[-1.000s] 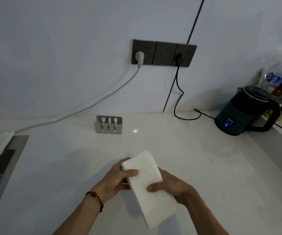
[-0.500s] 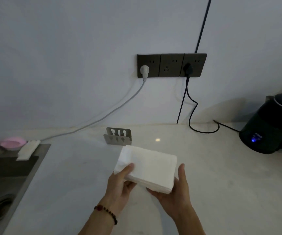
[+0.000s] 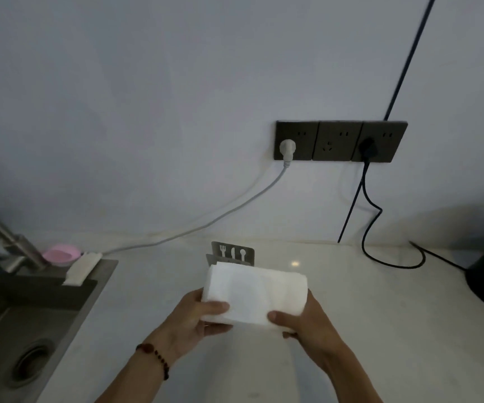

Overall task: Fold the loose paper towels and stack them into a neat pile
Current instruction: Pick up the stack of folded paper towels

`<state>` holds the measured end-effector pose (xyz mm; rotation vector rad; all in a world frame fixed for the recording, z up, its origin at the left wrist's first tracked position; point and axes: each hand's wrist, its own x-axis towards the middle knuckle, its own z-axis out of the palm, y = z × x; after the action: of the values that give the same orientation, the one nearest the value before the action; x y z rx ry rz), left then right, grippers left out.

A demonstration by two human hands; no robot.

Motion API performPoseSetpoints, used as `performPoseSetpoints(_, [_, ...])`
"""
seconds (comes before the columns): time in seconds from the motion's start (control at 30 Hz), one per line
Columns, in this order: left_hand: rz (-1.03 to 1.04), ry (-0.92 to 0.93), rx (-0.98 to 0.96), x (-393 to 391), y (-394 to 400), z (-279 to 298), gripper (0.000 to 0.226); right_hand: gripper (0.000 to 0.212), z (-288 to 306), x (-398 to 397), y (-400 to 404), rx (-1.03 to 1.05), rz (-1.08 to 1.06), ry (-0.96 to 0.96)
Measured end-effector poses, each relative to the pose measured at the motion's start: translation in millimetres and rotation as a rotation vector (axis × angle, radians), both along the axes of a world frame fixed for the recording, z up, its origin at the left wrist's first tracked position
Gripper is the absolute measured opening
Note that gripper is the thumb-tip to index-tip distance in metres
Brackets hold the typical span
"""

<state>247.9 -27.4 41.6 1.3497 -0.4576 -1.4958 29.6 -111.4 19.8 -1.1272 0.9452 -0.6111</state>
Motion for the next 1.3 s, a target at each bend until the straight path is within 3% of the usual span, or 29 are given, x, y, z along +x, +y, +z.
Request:
performPoseSetpoints(0.1, [-0.114,-0.125,-0.059,32.8,-27.0,9.9,0.07,0.069,12.2,29.3,-21.5,-0.082,0.015,0.018])
performPoseSetpoints(0.33, [-0.163,-0.329,-0.208,80.4,-77.2,13.4,0.07,0.067,31.0,75.3,-62.1,-0.15,-0.02,-0.027])
performPoseSetpoints(0.5, [-0.204,-0.445,-0.292,111.9,-119.4,8.0,0.059,0.072,23.5,100.1,-93.8,-0.264,-0.106,0.047])
performPoseSetpoints(0.6, [-0.259,-0.524,-0.295,124.7,-135.4,-3.3,0.055,0.062,13.0,108.5,-104.5,-0.286,-0.146,0.115])
performPoseSetpoints(0.67, [-0.289,-0.57,-0.305,131.2,-141.8,-14.0,0.052,0.053,6.5,112.1,-107.3,-0.307,-0.158,0.159])
performPoseSetpoints(0.93, [-0.339,-0.745,-0.38,155.2,-144.5,-43.6,0.037,0.053,-18.5,122.4,-103.6,-0.36,-0.187,0.228])
performPoseSetpoints(1.13, [-0.395,-0.814,-0.325,163.5,-133.1,-56.0,0.03,0.048,-23.5,121.1,-103.4,-0.335,-0.104,0.322])
performPoseSetpoints(1.3, [-0.388,-0.813,-0.301,165.2,-130.2,-58.0,0.04,0.046,-18.1,109.7,-108.9,-0.295,-0.067,0.315])
